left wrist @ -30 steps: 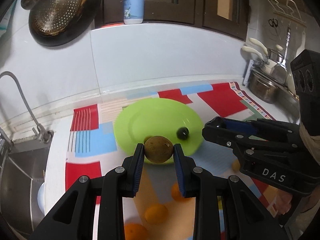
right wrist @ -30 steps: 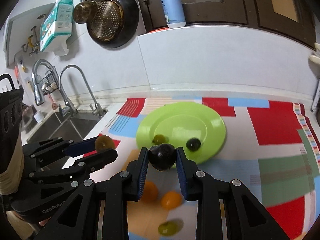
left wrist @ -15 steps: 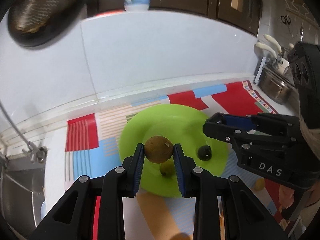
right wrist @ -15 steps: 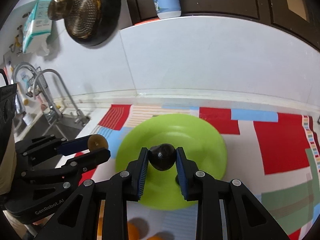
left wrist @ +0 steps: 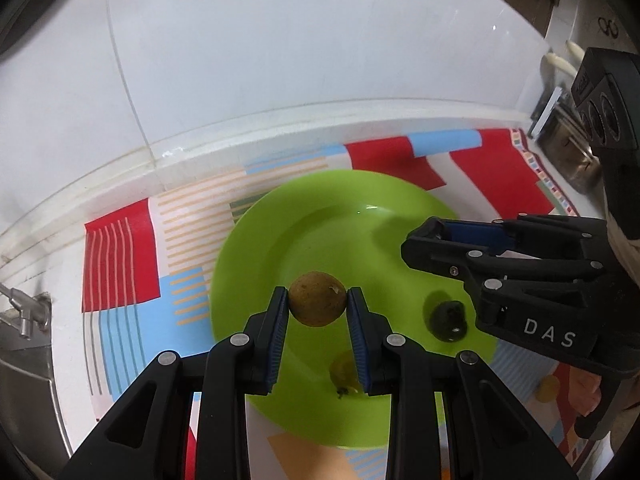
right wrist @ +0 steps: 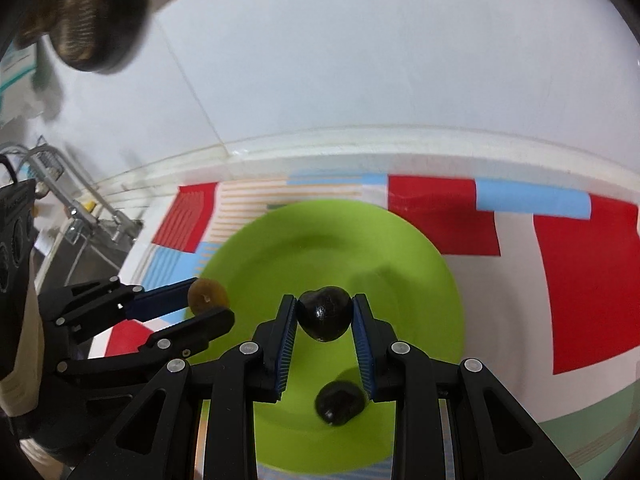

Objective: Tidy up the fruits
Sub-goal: 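Open both tools to release the kiwi and plum onto the plate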

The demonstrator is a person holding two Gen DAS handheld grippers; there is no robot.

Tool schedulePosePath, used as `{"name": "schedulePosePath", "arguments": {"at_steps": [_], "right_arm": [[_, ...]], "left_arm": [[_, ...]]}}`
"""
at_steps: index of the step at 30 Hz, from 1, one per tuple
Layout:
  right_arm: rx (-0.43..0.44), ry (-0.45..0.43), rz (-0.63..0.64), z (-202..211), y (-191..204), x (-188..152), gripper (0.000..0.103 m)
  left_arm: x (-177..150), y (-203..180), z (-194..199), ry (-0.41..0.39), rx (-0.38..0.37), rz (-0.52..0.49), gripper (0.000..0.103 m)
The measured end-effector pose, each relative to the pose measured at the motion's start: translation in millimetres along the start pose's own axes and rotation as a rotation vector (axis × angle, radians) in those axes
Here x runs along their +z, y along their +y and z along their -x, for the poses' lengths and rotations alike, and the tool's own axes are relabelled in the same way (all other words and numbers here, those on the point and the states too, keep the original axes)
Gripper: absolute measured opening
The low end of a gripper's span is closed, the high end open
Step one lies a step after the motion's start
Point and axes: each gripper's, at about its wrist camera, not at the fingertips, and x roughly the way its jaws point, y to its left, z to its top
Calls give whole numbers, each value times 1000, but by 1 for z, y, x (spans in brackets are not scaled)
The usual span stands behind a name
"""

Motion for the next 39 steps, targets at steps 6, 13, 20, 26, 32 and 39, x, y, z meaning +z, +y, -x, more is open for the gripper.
{"name": "schedulePosePath", "arguments": {"at_steps": [6, 13, 20, 26, 32, 39], "right_arm": [[-10, 38, -16, -14, -5, -2, 29], [-26, 55, -19, -17, -6, -3, 30], [-50, 37, -6, -4, -2, -4, 38], [-57, -3, 27, 20, 10, -9, 38], [-69, -63, 36, 53, 23, -23, 38], [-76, -123, 38, 91, 38, -51, 49]], "left_arm": [[4, 1, -11, 25, -2, 1, 30], [5, 0, -12, 39, -6, -2, 31], [1, 0, 3, 20, 6, 19, 36], [-8, -3, 33, -30, 41, 37, 44], [-28, -7, 76, -95, 71, 60, 56], [-57, -16, 122, -180, 163, 64, 64]]}}
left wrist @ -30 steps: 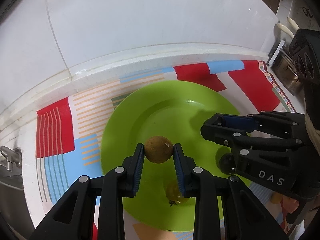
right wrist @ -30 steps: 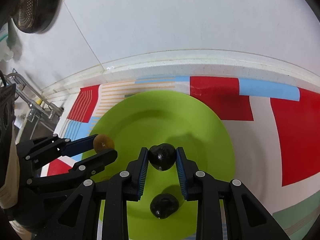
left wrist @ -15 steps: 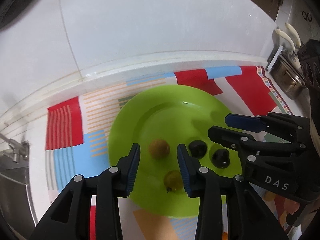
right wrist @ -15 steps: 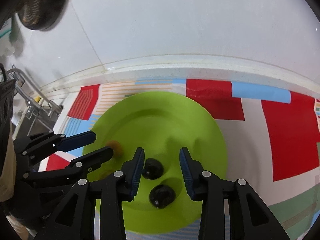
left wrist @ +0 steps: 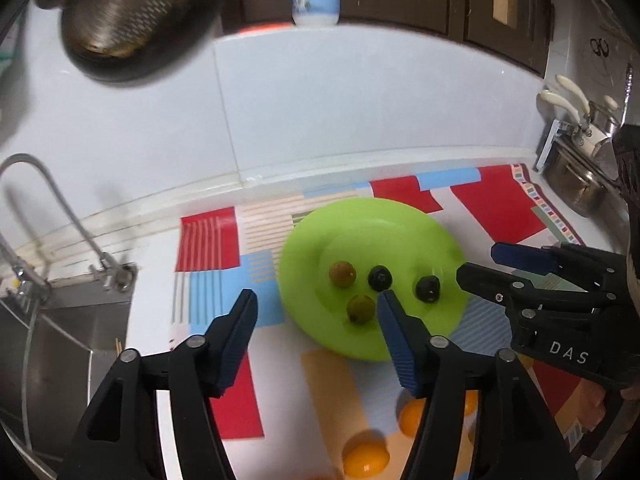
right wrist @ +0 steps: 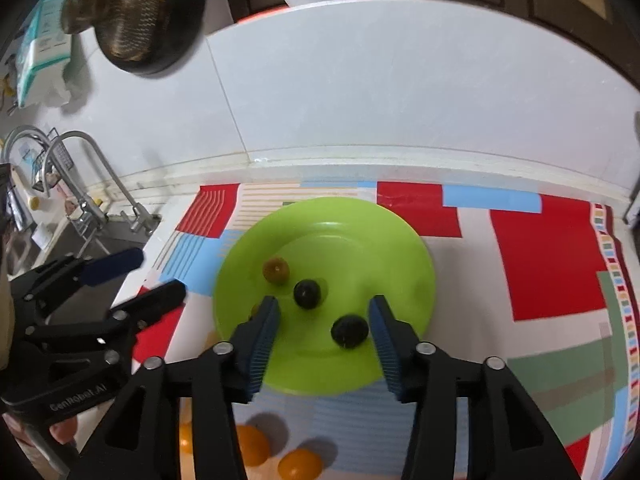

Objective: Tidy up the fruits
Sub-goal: 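Open both tools to release the kiwi and plum onto the plate, then grasp the large orange with the left tool while the right tool grasps a green lime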

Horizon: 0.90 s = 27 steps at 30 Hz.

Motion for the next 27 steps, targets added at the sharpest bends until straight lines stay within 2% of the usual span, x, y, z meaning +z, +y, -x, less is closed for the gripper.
{"name": "schedulePosePath", "arguments": {"at_steps": [8, 13, 20, 27], "right_arm": [[-27, -70, 22, 49, 22, -29, 54], [-48, -106, 38, 74, 32, -49, 54], [-68, -133, 23, 98, 40, -70, 54], [-72, -125, -20, 103, 43, -103, 54]], "left_arm": [[-25, 3, 51, -65, 17, 30, 76], [-42, 1, 75, -83, 29, 17, 78], [-68, 0, 99, -100, 67, 25, 86], [-95, -4, 105, -99, 94, 22, 87]]}}
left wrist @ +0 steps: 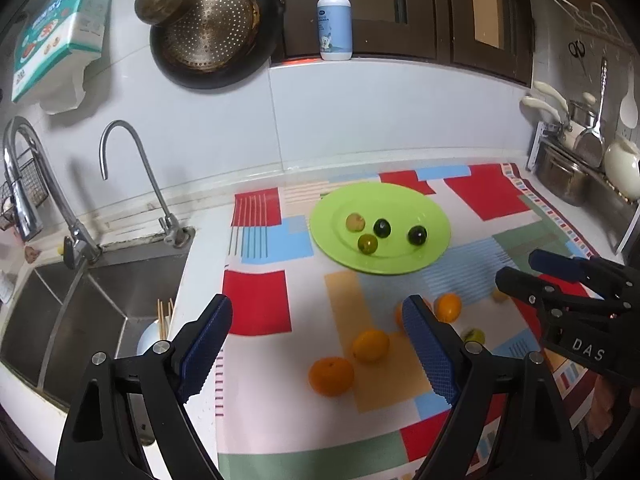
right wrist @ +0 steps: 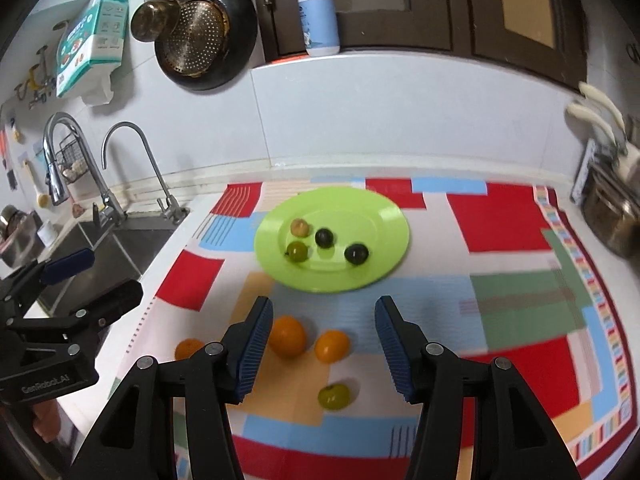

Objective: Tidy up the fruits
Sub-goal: 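Grasp the large orange with the left tool while the right tool grasps a green lime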

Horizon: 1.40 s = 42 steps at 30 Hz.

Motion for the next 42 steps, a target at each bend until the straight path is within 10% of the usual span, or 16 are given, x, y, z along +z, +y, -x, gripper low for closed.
{"name": "schedulePosePath", "arguments": {"at_steps": [25, 42], "right_arm": [[-44, 31, 67, -17, 4, -57, 54], [-23, 103, 28, -56, -8, -77, 53]], "left_arm": [[-64, -2, -20, 9, 52, -25, 86], [-75, -6, -71, 117, -31, 4, 61]]}}
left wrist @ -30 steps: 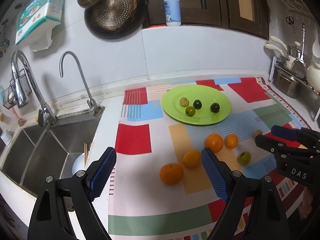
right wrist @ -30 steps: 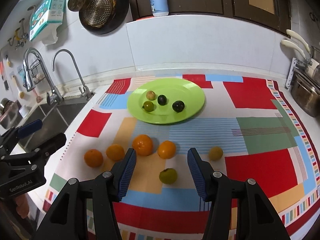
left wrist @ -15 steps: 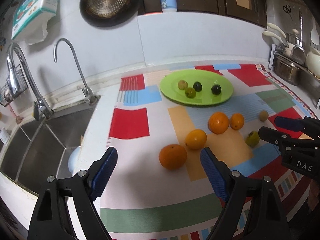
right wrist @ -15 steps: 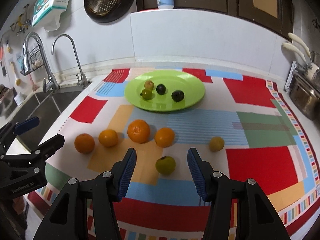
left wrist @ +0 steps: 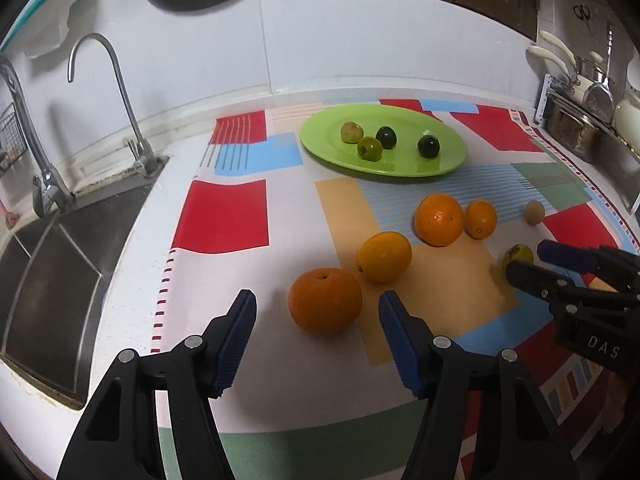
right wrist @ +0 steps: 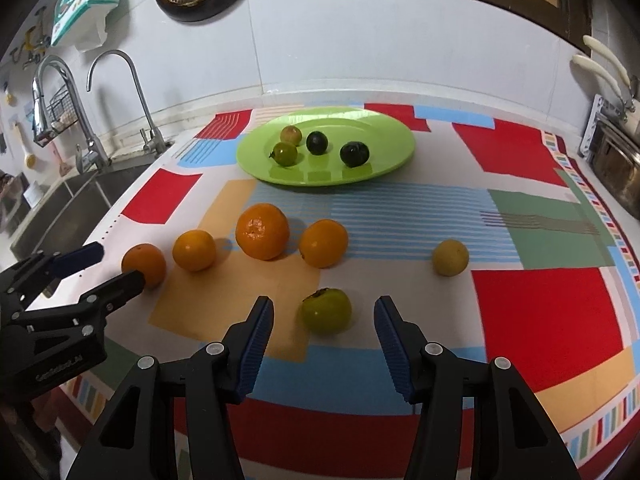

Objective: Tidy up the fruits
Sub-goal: 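Grasp the large orange with the left tool while the right tool grasps a green lime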

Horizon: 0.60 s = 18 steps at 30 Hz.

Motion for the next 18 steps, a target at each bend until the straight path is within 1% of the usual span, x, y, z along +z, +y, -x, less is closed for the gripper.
{"name": "schedulePosePath", "arguments": {"at_steps": [2, 4, 8, 11, 13, 14, 16, 18], "right_arm": [[8, 12, -8, -5, -1, 0, 52], [8, 17, -11, -7, -1, -1, 48], [9, 18, -12, -9, -1, -1, 47], [8, 23, -11, -12, -2, -1, 42], [13, 27, -15, -14, -3, -1, 39], [16, 29, -17, -15, -3, -1, 36], [20, 29, -18, -16, -4, 0, 32], [24, 31, -14, -18, -3, 0, 31]], "left_arm": [[0, 1, -4, 8, -6, 4, 56], [0, 1, -8, 12, -14, 10, 56], [0, 0, -14, 27, -27, 20, 50], [0, 0, -16, 32, -34, 26, 46], [0, 0, -16, 29, -39, 30, 45], [0, 1, -16, 27, -39, 32, 45], [1, 1, -16, 24, -39, 35, 43], [2, 2, -17, 24, -37, 37, 42]]}}
